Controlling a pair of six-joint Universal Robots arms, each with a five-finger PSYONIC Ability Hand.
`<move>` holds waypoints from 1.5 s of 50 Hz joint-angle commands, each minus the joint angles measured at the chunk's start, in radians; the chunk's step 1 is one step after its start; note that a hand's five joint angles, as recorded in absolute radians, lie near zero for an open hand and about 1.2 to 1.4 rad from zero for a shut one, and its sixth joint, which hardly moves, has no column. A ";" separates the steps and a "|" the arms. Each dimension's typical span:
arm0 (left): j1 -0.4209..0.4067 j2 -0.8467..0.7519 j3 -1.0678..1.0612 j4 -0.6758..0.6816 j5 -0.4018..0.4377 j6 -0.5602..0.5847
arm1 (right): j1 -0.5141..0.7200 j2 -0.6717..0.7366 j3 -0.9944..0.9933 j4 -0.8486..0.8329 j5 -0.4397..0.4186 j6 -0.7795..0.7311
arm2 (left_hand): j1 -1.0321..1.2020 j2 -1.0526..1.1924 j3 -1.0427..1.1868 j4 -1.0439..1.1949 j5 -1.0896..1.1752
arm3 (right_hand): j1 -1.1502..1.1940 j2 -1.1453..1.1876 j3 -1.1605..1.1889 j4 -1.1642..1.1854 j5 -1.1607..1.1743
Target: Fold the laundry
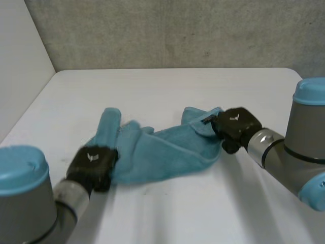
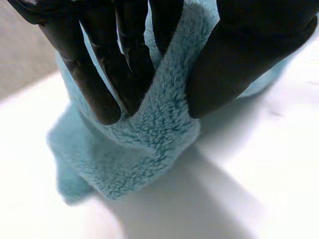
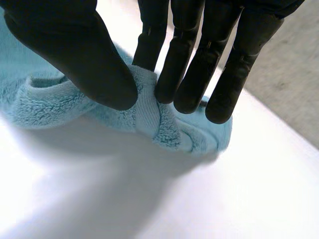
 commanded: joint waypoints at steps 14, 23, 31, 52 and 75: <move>-0.105 0.015 0.293 -0.083 0.011 0.083 | -0.003 0.000 0.033 -0.042 -0.031 -0.025 | -0.788 -0.875 -0.877 -0.875 -0.847 | 0.416 0.214 0.211 0.202 0.237; -0.089 -0.157 0.489 -0.038 0.043 0.238 | -0.003 0.000 0.051 -0.051 -0.036 -0.033 | -0.791 -0.878 -0.880 -0.878 -0.850 | 0.416 0.214 0.211 0.202 0.237; -0.086 -0.243 0.619 -0.086 0.165 0.240 | -0.003 0.002 0.053 -0.051 -0.036 -0.034 | -0.773 -0.861 -0.863 -0.860 -0.833 | 0.416 0.214 0.211 0.202 0.237; -0.086 -0.449 0.745 -0.350 0.319 0.283 | -0.003 0.020 0.046 -0.051 -0.042 -0.045 | -0.486 -0.573 -0.575 -0.573 -0.545 | 0.416 0.214 0.211 0.202 0.237; 0.032 -0.375 0.932 0.378 0.143 0.475 | 0.018 0.229 -0.782 -0.091 0.070 -0.195 | 0.304 0.217 0.215 0.217 0.244 | 0.416 0.214 0.211 0.202 0.237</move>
